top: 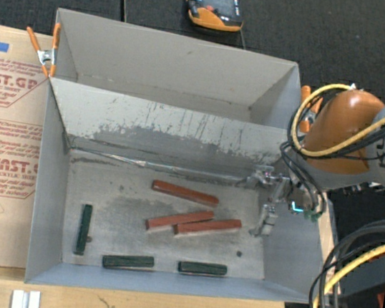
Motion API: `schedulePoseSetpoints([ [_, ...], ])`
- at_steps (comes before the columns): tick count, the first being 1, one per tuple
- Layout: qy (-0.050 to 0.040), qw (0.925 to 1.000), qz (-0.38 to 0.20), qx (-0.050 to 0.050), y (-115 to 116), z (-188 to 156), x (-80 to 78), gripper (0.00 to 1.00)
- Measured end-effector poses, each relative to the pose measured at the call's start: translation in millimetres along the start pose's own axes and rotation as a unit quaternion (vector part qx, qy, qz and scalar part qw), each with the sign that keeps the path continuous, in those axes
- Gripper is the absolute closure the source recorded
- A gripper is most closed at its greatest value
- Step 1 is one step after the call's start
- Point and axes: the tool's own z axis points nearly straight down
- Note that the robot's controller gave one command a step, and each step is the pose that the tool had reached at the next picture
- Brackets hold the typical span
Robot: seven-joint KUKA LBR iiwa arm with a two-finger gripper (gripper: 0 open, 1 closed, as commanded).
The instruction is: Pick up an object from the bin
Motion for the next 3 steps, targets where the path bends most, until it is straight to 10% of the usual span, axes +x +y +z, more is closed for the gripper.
schedulePoseSetpoints([
  [1,-0.0039,1.0000,-0.001,0.001,0,-5,-2.0,0.00],
  [3,-0.0023,0.9980,-0.062,-0.001,74,54,6.3,0.00],
])
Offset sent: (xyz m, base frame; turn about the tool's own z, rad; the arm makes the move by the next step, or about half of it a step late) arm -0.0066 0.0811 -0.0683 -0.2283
